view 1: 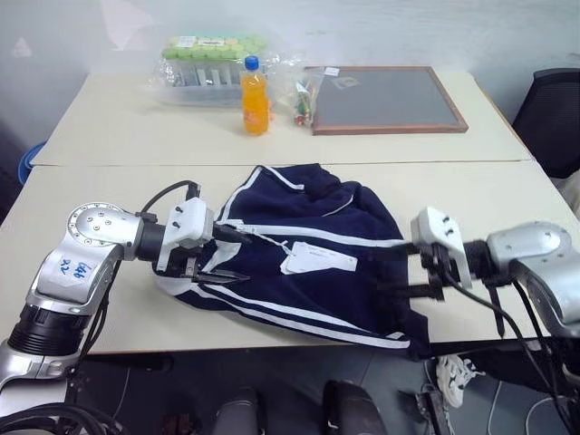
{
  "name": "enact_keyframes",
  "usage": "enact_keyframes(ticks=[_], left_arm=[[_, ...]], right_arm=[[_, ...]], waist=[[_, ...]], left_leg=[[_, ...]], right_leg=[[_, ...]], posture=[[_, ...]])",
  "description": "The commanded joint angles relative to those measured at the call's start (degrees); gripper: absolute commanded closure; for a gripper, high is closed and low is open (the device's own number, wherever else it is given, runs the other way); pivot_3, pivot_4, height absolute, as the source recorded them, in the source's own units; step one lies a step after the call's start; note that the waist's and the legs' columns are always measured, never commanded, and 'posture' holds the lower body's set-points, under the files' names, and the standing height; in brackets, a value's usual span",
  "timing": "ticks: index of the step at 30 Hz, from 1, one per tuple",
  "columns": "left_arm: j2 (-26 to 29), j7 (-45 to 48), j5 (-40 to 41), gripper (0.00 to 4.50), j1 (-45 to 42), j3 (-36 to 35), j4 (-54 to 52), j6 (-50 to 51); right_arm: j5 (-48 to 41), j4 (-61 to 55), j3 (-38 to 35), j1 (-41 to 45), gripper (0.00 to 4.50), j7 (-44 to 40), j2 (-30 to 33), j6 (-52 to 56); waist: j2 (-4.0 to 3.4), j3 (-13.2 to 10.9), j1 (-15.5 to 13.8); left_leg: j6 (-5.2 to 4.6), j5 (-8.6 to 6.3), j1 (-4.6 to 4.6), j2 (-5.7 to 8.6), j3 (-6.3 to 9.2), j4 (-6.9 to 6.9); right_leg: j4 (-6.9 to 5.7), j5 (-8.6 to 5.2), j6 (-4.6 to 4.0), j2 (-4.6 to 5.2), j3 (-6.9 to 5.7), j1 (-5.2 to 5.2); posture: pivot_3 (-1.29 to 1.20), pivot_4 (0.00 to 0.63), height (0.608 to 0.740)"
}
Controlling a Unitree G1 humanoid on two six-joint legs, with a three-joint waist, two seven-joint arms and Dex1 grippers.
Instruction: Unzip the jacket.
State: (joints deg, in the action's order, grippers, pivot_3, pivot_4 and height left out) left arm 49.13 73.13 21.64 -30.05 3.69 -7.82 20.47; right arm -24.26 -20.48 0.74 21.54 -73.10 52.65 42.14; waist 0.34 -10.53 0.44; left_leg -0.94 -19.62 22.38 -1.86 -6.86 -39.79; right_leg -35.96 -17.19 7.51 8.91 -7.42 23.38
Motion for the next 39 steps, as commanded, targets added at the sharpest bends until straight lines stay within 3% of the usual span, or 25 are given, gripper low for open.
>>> enact_keyframes(ticks=[1,4,7,12,16,19,24,27,32,36,39], left_arm=[[-0.12,0.85,-0.22,1.02,-0.37,0.53,-0.93,-1.19],[0.13,0.88,-0.14,1.02,-0.24,0.43,-1.03,-1.34],[0.65,0.88,-0.15,1.02,-0.44,-0.21,-0.4,-1.48],[1.52,1.21,-0.33,1.02,-0.96,-0.89,0.82,-1.85],[1.55,1.03,-0.41,1.02,-1.46,-0.81,1.26,-2.07],[1.34,0.87,-0.53,1.02,-1.99,-0.65,1.68,-2.12],[0.77,0.74,-0.89,1.02,-3.04,-0.13,2.58,-2.37],[0.38,0.69,-1.28,1.02,-3.77,0.11,3.81,-2.94],[0.13,0.55,-2.46,1.02,-5.36,-0.22,6.69,-4.41],[0.43,0.98,-3.52,1.02,-7.72,-0.58,10.74,-6.41],[0.12,1.42,-3.85,1.02,-9.22,-0.32,12.87,-7.2]], right_arm=[[-0.69,-3.02,-0.69,-2.36,1.1,3.72,-0.22,0.82],[1.68,-4.11,2.01,-7.2,1.1,5.45,0.15,-2.12],[2.44,-4.74,3.32,-10.43,1.65,6.25,0.69,-3.41],[1.85,-6.73,2.13,-17.38,3.37,3.74,3.08,-8.07],[1.08,-8.77,0.58,-23.74,4.43,2.14,5.06,-11.0],[3.6,-8.57,0.43,-26.63,4.43,3.94,4.83,-14.43],[6.68,-4.82,0.07,-21.86,4.43,10.47,1.3,-16.71],[2.86,-6.19,-1.62,-20.81,3.8,7.47,3.04,-13.57],[-0.7,-8.87,-5.95,-19.05,2.16,3.67,7.17,-13.87],[-9.23,-7.16,-12.44,-10.13,2.16,0.77,9.86,-9.33],[-9.73,-6.44,-11.49,-3.75,2.16,3.56,8.9,-8.41]], waist=[[0.0,0.0,-0.36],[0.01,0.01,-0.82],[0.01,0.01,-1.13],[0.02,0.01,-1.53],[0.04,0.02,-1.95],[0.06,0.03,-1.91],[0.1,0.05,-1.57],[0.12,0.06,-1.12],[0.12,0.06,-1.69],[0.12,0.06,-1.78],[0.16,0.08,-1.75]], left_leg=[[0.0,0.0,0.0,0.0,0.0,-0.05],[0.0,0.0,0.02,0.0,-0.02,-0.06],[-0.02,-0.01,0.03,0.02,-0.02,-0.1],[-0.02,-0.02,0.02,0.01,-0.01,-0.13],[-0.04,-0.03,0.02,0.01,0.0,-0.16],[-0.05,-0.03,0.02,0.01,0.02,-0.19],[-0.02,-0.03,-0.04,-0.04,-0.01,-0.21],[0.02,-0.02,-0.07,-0.13,-0.02,-0.24],[0.03,-0.05,-0.07,-0.13,-0.02,-0.2],[0.02,-0.06,-0.04,-0.12,-0.02,-0.25],[0.02,-0.06,-0.05,-0.14,-0.01,-0.24]], right_leg=[[-0.02,0.0,0.0,0.0,0.01,0.0],[-0.02,0.0,0.0,0.0,-0.03,-0.01],[0.0,0.0,0.0,0.0,-0.03,-0.02],[-0.01,0.0,0.0,0.0,-0.04,-0.03],[0.01,0.0,0.01,0.0,-0.06,-0.07],[0.02,0.01,0.01,0.0,-0.08,-0.13],[-0.01,0.01,0.02,-0.05,-0.03,-0.13],[0.0,0.01,0.02,-0.13,0.01,-0.15],[0.02,0.01,0.02,-0.16,0.01,-0.14],[0.04,0.01,0.02,-0.16,0.02,-0.14],[0.03,0.01,0.02,-0.16,0.0,-0.15]], posture=[[0.0,0.15,0.74],[0.0,0.15,0.74],[0.0,0.15,0.74],[0.0,0.15,0.74],[0.0,0.15,0.74],[0.0,0.15,0.74],[0.0,0.15,0.74],[0.0,0.15,0.74],[0.0,0.15,0.74],[0.0,0.15,0.74],[0.0,0.15,0.74]])
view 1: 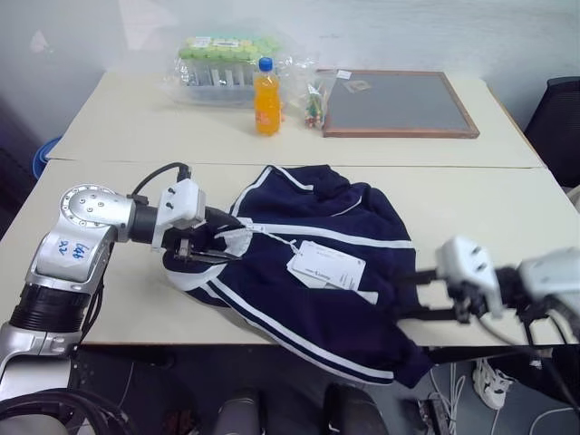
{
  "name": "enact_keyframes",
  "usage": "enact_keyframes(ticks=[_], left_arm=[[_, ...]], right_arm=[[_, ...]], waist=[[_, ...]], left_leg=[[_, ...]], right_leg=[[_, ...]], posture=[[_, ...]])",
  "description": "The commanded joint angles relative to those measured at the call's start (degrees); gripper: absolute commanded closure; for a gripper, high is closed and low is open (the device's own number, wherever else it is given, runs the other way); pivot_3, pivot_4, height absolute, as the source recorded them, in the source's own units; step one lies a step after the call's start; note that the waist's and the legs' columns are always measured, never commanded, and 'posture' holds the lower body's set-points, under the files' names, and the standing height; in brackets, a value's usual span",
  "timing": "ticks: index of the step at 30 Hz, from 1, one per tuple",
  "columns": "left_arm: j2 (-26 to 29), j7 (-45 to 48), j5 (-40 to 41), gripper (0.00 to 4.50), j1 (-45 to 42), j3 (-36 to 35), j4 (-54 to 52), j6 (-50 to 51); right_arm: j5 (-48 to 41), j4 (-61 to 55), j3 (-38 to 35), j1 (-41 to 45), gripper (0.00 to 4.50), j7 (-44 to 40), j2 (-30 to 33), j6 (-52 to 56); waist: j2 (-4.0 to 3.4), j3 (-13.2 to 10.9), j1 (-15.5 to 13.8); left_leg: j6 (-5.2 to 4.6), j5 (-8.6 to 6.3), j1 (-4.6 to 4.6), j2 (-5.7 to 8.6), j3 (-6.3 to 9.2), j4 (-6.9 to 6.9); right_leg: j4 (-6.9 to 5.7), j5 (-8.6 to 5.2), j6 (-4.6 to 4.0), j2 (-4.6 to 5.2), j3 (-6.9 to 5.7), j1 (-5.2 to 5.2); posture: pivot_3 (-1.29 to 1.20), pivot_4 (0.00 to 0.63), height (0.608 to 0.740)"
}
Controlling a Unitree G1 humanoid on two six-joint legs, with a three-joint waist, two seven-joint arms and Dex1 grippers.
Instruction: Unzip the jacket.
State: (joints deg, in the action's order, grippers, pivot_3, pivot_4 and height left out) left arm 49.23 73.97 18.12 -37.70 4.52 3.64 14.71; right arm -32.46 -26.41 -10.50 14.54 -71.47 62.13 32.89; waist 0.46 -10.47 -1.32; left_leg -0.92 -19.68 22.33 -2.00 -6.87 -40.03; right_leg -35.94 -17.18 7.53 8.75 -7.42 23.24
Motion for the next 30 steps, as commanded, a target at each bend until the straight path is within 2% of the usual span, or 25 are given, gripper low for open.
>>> enact_keyframes(ticks=[1,4,10,14,17,21,24,27,30], left_arm=[[-0.27,0.61,-0.61,1.02,-2.1,-0.93,2.29,-1.85],[-1.23,0.37,-1.43,1.02,-3.03,-0.29,3.65,-2.75],[-2.76,1.0,-2.17,1.02,-4.01,0.52,4.17,-3.11],[-3.26,1.52,-2.71,1.02,-4.42,0.88,4.45,-3.04],[-3.33,2.32,-3.01,1.02,-4.23,1.22,4.42,-3.08],[-3.36,2.98,-3.39,1.02,-4.11,1.6,4.48,-3.42],[-3.56,3.34,-3.52,1.02,-4.52,2.02,4.75,-3.59],[-3.84,3.53,-3.71,1.02,-4.79,2.31,5.01,-3.88],[-4.12,3.59,-3.91,1.02,-4.88,2.39,5.14,-4.05]], right_arm=[[-0.45,-1.43,1.86,4.76,2.16,3.91,-1.83,0.98],[3.84,-4.26,8.68,6.82,2.16,11.35,-7.3,1.16],[18.67,-3.79,21.92,6.75,2.16,27.29,-19.36,-0.6],[20.5,-5.76,24.26,5.21,2.16,33.16,-25.57,2.79],[20.68,-8.31,26.27,2.24,2.16,34.69,-27.78,4.85],[25.92,-9.07,29.97,-1.81,2.16,35.44,-26.08,1.03],[31.29,-7.41,31.46,-3.16,1.6,37.65,-25.36,-2.62],[35.58,-6.3,32.51,-3.46,0.6,39.72,-26.37,-5.44],[37.3,-6.42,32.98,-4.14,0.6,40.2,-27.32,-7.49]], waist=[[0.04,0.03,0.02],[0.1,0.06,0.06],[0.1,0.06,0.05],[0.1,0.06,0.13],[0.1,0.06,0.11],[0.1,0.06,0.12],[0.1,0.06,0.2],[0.1,0.06,0.32],[0.1,0.06,0.49]], left_leg=[[0.02,-0.01,-0.02,-0.01,0.01,0.04],[0.05,-0.03,0.01,-0.02,0.01,0.05],[0.05,-0.03,0.16,0.0,-0.02,-0.03],[0.06,-0.03,0.17,0.0,-0.02,-0.03],[0.06,-0.03,0.17,0.0,-0.01,-0.01],[0.05,-0.03,0.17,0.0,-0.01,-0.02],[0.05,-0.03,0.15,0.0,-0.02,-0.02],[0.06,-0.03,0.14,-0.01,-0.02,-0.01],[0.06,-0.03,0.14,-0.01,-0.01,0.0]], right_leg=[[0.0,0.0,0.0,-0.01,-0.02,-0.01],[0.01,0.0,0.0,-0.03,-0.04,0.01],[-0.05,0.0,0.0,-0.02,-0.03,0.15],[-0.05,0.0,0.0,-0.03,-0.03,0.16],[-0.05,0.0,0.0,-0.03,-0.04,0.15],[-0.04,0.0,0.0,-0.03,-0.03,0.15],[-0.05,0.0,0.0,-0.03,-0.01,0.15],[-0.05,0.0,0.0,-0.03,-0.01,0.15],[-0.05,0.0,-0.01,-0.04,-0.02,0.15]], posture=[[0.0,0.15,0.74],[0.0,0.15,0.74],[0.0,0.15,0.74],[0.0,0.15,0.74],[0.0,0.15,0.74],[0.0,0.15,0.74],[0.0,0.15,0.74],[0.0,0.15,0.74],[0.0,0.15,0.74]])
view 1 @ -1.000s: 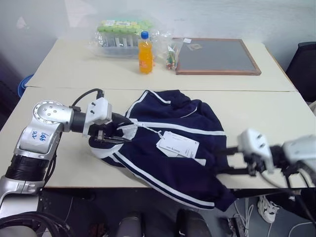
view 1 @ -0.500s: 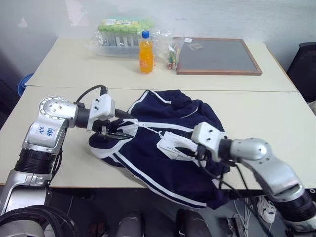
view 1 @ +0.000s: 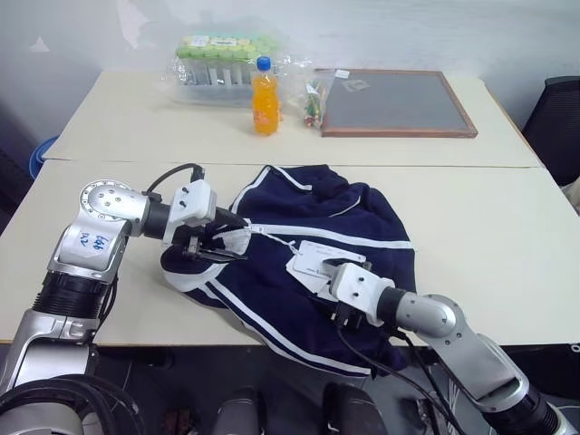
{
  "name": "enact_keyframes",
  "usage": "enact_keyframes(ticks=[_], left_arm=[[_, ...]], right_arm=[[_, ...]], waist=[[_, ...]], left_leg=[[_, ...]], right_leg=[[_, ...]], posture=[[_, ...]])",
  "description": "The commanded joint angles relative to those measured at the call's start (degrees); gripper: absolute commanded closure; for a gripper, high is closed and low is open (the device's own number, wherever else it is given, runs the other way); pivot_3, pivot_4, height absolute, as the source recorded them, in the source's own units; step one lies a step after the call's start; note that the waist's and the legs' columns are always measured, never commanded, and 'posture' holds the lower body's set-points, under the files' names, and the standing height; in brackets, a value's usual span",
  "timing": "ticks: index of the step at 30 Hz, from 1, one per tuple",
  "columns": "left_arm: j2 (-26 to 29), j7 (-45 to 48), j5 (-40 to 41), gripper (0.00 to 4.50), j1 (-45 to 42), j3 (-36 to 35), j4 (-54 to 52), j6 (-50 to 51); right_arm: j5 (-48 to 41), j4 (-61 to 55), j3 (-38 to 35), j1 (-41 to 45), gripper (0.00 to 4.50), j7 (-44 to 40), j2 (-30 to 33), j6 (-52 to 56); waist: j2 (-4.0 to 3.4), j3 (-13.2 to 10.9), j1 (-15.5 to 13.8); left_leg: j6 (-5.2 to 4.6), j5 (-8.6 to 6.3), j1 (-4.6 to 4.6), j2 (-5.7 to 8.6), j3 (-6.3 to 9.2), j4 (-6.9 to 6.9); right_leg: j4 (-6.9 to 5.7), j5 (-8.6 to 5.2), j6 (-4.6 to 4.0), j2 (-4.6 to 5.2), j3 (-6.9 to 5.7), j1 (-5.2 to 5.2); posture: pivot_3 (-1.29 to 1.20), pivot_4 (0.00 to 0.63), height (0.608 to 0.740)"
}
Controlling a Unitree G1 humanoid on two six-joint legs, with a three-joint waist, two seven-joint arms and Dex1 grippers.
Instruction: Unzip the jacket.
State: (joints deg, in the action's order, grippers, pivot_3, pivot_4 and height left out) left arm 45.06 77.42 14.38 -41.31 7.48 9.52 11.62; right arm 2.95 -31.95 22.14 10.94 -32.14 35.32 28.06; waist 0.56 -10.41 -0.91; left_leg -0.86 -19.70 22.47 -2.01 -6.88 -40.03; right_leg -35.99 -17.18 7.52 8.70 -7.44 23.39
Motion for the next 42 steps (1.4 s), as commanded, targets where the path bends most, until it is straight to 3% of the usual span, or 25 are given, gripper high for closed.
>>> enact_keyframes(ticks=[1,11,21,27,33,42], left_arm=[[0.02,0.2,-0.26,1.02,-1.29,-0.6,-0.54,-1.13],[0.15,0.21,-0.62,1.02,-1.23,-0.8,0.04,-1.95],[0.32,-0.03,-0.69,1.02,-0.22,-1.07,-0.39,-2.41],[0.07,0.34,-0.77,1.02,-0.62,-0.67,-0.31,-2.24],[-0.18,0.87,-1.06,1.02,-1.15,-0.16,0.11,-2.51],[-0.33,1.09,-1.37,1.02,-1.79,-0.25,1.23,-3.38]], right_arm=[[2.91,-0.6,0.43,-0.83,0.6,1.47,-0.87,-3.66],[14.99,7.46,3.04,1.44,0.6,5.64,-2.63,-14.25],[22.0,6.49,4.58,-0.61,0.6,2.63,-1.94,-18.63],[26.42,6.03,3.87,-2.97,0.6,1.92,-1.71,-17.54],[30.53,8.97,3.92,-1.63,0.6,4.27,-5.34,-15.6],[32.68,5.54,-1.65,-2.78,0.6,7.88,-7.54,-14.55]], waist=[[0.0,0.0,0.18],[0.0,0.0,0.91],[0.0,0.0,1.05],[0.01,0.02,0.95],[0.05,0.04,1.08],[0.06,0.04,0.97]], left_leg=[[0.0,0.0,0.0,0.0,0.0,0.0],[0.0,0.0,0.0,0.0,0.01,0.0],[0.0,0.0,-0.02,-0.01,0.01,0.01],[0.0,0.0,-0.04,-0.01,0.02,0.01],[0.01,0.01,-0.09,-0.01,0.01,0.0],[0.01,0.01,-0.09,0.0,0.02,-0.01]], right_leg=[[0.0,0.0,0.0,0.0,0.0,0.0],[0.0,0.0,0.0,0.0,0.0,-0.01],[0.0,0.0,0.0,0.0,0.01,-0.01],[0.0,0.0,0.0,0.0,0.0,-0.04],[-0.01,0.0,0.0,0.0,0.01,-0.08],[-0.01,0.0,0.0,0.0,0.01,-0.1]], posture=[[0.0,0.15,0.74],[0.0,0.15,0.74],[0.0,0.15,0.74],[0.0,0.15,0.74],[0.0,0.15,0.74],[0.0,0.15,0.74]])
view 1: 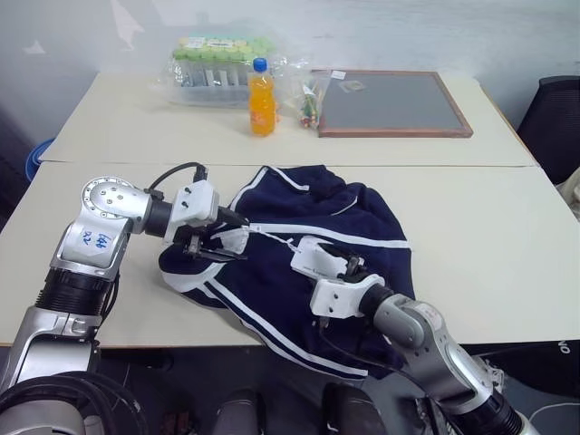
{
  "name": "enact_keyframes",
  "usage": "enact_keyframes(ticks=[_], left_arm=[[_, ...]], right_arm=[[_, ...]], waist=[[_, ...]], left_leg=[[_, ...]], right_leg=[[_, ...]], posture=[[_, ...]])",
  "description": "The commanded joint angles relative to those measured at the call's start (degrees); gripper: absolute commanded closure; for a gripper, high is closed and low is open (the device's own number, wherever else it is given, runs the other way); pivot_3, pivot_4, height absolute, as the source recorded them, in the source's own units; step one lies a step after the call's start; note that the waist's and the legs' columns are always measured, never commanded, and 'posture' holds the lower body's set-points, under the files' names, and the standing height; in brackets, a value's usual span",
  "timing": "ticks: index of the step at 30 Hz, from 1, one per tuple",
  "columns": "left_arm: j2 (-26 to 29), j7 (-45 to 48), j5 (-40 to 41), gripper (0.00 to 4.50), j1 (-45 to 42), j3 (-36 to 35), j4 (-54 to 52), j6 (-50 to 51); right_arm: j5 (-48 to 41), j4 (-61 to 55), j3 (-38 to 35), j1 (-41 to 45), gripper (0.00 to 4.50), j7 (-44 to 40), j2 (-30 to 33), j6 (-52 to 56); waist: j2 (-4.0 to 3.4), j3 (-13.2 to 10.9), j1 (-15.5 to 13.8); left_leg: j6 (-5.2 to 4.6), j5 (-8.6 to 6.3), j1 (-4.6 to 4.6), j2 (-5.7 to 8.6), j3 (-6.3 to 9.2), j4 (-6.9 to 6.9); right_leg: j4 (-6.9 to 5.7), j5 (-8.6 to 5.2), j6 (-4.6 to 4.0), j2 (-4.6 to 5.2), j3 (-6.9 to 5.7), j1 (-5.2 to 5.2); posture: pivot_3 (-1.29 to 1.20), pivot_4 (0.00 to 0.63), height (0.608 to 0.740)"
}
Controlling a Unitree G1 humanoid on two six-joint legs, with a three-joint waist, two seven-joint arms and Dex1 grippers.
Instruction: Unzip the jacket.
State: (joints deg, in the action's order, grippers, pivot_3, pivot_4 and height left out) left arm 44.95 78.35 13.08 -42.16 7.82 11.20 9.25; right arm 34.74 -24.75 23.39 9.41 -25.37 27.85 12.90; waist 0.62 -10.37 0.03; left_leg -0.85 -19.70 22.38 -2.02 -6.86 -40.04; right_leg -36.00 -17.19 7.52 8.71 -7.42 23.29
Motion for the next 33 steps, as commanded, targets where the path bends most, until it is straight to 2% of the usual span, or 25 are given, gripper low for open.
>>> enact_keyframes(ticks=[1,3,6,11,16,26,29,33], left_arm=[[-0.26,0.13,-0.07,1.02,-1.0,-0.61,-0.3,-1.11],[-0.41,-0.04,-0.1,1.02,-0.88,-0.65,-0.13,-1.39],[-0.77,-0.26,-0.19,1.02,-0.79,-0.57,0.01,-1.7],[-1.37,-0.42,-0.42,1.02,-0.84,-0.6,0.32,-2.08],[-1.48,-0.32,-0.5,1.02,-1.1,-0.71,0.96,-2.51],[-2.23,-0.9,-1.09,1.02,-1.29,-0.28,2.14,-2.76],[-4.29,-3.58,-2.38,1.02,-3.08,-0.6,6.08,-4.56],[-8.02,-7.72,-5.4,1.02,-8.22,-0.79,17.01,-10.07]], right_arm=[[1.01,-1.89,-3.27,-1.46,0.6,1.27,-0.04,0.39],[1.88,-1.27,-4.54,-1.42,0.6,2.23,0.03,0.62],[1.11,-0.1,-5.41,-0.39,1.18,3.25,-0.32,-0.83],[-2.02,-1.66,-3.8,-0.74,2.81,1.47,-0.46,-6.08],[-2.75,-1.27,-5.31,-0.68,4.39,1.42,-0.51,-7.61],[-2.17,5.59,-4.62,3.28,4.45,1.4,-1.45,-8.78],[-2.61,7.43,-4.64,4.22,4.45,1.65,-1.89,-9.94],[-3.42,6.33,-6.35,3.33,4.45,2.22,-1.7,-11.22]], waist=[[0.0,0.0,0.04],[0.0,0.0,0.09],[0.0,0.0,0.03],[0.0,0.0,0.21],[0.0,0.0,0.21],[0.0,0.0,0.22],[0.0,0.0,0.01],[0.0,0.0,0.1]], left_leg=[[0.0,0.0,0.01,0.0,0.0,0.01],[0.0,0.0,0.0,0.0,0.0,0.02],[0.0,0.0,0.01,0.0,-0.01,0.01],[0.0,0.0,0.01,-0.01,0.0,0.05],[0.0,0.0,0.01,0.0,-0.01,0.06],[0.0,0.0,0.01,0.0,-0.01,0.05],[0.0,0.0,0.01,0.0,-0.02,0.04],[0.0,0.0,0.02,0.01,-0.01,0.03]], right_leg=[[0.0,0.0,0.0,0.0,-0.01,0.01],[0.0,0.0,0.0,0.0,-0.01,0.01],[0.0,0.0,0.0,0.0,-0.01,0.01],[0.01,0.0,0.0,-0.01,-0.01,0.03],[0.01,0.0,-0.01,-0.01,0.0,0.03],[0.01,0.0,0.0,-0.01,0.01,0.03],[0.01,0.0,0.0,-0.01,0.0,0.03],[0.02,0.0,0.0,-0.01,-0.02,0.02]], posture=[[0.0,0.15,0.74],[0.0,0.15,0.74],[0.0,0.15,0.74],[0.0,0.15,0.74],[0.0,0.15,0.74],[0.0,0.15,0.74],[0.0,0.15,0.74],[0.0,0.15,0.74]])
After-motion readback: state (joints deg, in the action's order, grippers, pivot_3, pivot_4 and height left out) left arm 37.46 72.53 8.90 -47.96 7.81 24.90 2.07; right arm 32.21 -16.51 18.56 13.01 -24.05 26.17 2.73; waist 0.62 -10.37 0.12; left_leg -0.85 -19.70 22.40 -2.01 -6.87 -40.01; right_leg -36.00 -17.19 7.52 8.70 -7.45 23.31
